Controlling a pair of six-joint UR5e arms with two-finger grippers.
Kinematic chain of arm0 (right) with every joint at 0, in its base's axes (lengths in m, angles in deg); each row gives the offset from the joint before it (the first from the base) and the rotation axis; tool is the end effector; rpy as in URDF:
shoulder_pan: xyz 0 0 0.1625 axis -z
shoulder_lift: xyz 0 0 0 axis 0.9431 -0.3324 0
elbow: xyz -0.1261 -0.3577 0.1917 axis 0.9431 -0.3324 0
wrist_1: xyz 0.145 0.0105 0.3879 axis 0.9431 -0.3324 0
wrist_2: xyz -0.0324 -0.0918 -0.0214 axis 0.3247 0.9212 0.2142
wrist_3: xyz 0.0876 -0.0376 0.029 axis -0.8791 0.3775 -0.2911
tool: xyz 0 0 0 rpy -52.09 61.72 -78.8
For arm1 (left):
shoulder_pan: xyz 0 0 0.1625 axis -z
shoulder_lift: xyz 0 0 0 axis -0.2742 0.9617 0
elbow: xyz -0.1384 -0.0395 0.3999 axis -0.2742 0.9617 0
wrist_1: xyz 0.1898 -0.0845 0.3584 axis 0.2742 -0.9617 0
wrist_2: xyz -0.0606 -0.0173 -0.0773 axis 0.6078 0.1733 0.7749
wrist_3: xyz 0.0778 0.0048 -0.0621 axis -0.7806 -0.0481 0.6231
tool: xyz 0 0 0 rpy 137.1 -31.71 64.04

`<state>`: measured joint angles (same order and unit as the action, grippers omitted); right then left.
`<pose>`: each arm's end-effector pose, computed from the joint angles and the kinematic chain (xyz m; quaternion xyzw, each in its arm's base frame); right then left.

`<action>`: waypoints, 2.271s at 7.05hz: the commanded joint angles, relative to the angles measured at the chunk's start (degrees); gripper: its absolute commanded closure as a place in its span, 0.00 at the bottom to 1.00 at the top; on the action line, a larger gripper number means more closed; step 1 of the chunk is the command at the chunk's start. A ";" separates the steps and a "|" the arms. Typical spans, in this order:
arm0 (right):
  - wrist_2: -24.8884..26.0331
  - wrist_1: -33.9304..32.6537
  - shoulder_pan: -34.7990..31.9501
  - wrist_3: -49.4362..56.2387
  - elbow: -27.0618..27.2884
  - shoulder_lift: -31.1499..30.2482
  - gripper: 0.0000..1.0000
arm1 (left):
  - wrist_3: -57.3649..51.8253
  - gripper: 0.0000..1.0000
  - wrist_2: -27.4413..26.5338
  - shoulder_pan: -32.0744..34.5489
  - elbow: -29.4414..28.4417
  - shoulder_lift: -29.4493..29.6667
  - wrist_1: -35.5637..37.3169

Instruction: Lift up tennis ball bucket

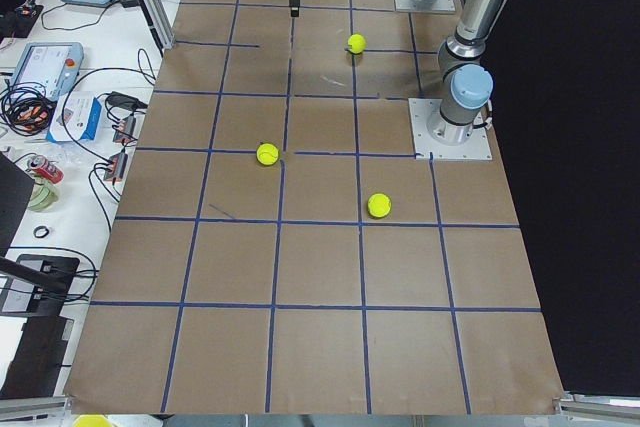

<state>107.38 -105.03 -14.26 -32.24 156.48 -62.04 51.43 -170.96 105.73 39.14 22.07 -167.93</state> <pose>0.0880 -0.5062 0.5125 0.0127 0.9998 0.0155 0.0008 -0.1307 -0.5107 0.5234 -0.0140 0.9998 -0.0146 0.0052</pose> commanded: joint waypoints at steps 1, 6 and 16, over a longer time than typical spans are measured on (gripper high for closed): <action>0.13 -0.14 -0.06 0.00 0.22 0.09 0.00 | 0.00 0.00 -0.17 0.10 0.07 0.00 0.00; 2.33 -0.06 -0.93 1.32 0.40 -0.18 0.00 | 0.00 0.00 -0.52 0.01 0.16 -0.52 0.00; 3.30 -0.32 -1.02 2.46 0.39 0.00 0.00 | 0.00 0.00 -0.52 0.10 0.16 -0.52 0.00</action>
<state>111.51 -105.22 -15.13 -29.70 156.72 -62.15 51.49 -171.39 105.83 39.30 21.59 -167.93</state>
